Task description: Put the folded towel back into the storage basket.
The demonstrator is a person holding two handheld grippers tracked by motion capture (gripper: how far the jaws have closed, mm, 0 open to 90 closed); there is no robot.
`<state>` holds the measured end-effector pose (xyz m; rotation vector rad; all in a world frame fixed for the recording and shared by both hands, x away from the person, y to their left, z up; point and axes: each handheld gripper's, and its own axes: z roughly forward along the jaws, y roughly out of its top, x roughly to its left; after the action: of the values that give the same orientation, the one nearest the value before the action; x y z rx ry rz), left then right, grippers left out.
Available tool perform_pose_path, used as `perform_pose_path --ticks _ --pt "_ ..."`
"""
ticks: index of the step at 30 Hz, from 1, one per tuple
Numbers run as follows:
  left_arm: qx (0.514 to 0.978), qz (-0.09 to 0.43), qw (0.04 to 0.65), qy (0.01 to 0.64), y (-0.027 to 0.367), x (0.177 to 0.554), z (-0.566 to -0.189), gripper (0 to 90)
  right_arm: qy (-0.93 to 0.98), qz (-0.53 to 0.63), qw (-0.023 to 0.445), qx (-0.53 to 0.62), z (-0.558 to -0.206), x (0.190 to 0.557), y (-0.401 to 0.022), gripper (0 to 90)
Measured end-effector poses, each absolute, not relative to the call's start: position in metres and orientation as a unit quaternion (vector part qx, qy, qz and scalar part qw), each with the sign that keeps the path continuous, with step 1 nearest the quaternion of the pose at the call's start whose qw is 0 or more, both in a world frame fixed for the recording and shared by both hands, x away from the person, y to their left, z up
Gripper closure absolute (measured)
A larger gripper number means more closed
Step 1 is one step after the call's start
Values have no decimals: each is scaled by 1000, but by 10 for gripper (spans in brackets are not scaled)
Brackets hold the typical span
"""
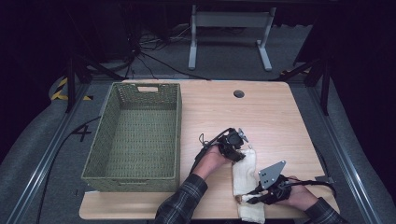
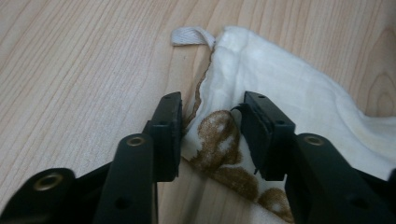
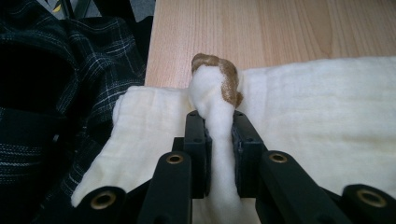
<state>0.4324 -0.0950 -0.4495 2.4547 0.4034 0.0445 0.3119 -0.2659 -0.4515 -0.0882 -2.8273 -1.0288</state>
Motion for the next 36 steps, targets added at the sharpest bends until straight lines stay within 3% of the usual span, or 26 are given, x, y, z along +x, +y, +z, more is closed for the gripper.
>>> perform_pose_path --ticks 2,7,20,36 --pt "935 24 321 151 -95 430 -449 759 -937 -342 68 -36 -452 313 -266 800" --pt "932 34 326 157 -95 426 -446 811 -933 -350 71 -50 -449 316 -267 801" --pt "920 24 360 153 -87 419 -429 827 -922 -373 64 -78 -439 322 -273 803" --pt "912 49 375 161 -75 411 -388 827 -918 -386 27 -90 -408 342 -274 803"
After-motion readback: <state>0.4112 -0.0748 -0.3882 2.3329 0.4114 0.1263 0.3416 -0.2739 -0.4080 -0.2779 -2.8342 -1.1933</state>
